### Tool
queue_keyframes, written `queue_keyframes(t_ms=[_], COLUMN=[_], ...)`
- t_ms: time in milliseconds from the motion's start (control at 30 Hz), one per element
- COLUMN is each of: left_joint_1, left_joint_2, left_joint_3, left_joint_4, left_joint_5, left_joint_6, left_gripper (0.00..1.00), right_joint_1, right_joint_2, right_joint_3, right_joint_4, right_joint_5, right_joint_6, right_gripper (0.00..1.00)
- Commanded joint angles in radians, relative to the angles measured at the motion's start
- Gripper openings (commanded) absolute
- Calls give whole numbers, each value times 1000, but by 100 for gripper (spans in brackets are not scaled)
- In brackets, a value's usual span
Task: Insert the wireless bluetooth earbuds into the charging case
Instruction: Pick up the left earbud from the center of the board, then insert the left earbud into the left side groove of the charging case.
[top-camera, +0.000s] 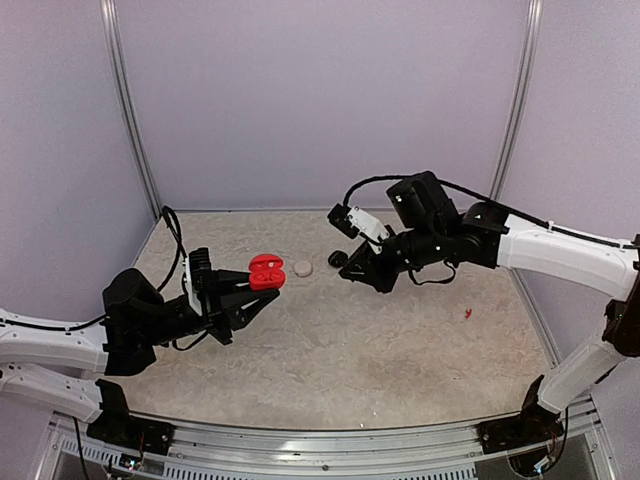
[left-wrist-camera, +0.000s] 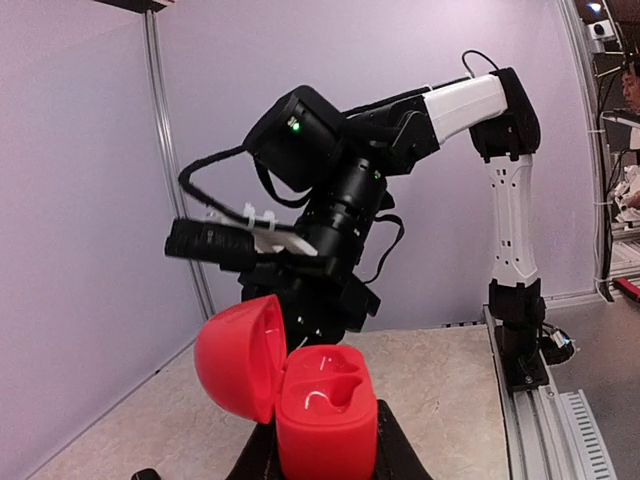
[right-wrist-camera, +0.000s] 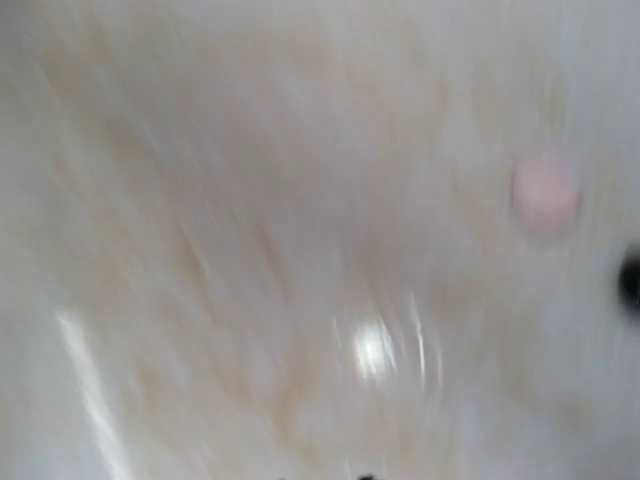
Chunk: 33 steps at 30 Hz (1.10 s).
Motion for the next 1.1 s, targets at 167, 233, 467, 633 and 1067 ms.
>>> queue_keyframes(t_ms=[167, 233, 467, 633, 1067], left_joint_1=[1, 0, -14, -21, -45], left_joint_2=[-16, -10, 10, 29, 93], left_joint_3=[-6, 3, 18, 27, 40], left_joint_4=[87, 88, 134, 169, 274], left_joint_5=[6, 16, 1, -33, -191], left_joint_6=[89, 89, 67, 45, -24], left_gripper=[5, 5, 5, 5, 4], right_joint_1=[81, 108, 217, 281, 350], right_joint_2=[-251, -282, -297, -241, -129], right_joint_3=[-56, -69, -73, -49, -55], right_joint_4=[279, 333, 512, 623, 832], right_joint_5=[-183, -187, -179, -152, 62], right_joint_6=[-67, -67, -51, -56, -58], right_gripper=[9, 9, 9, 9, 9])
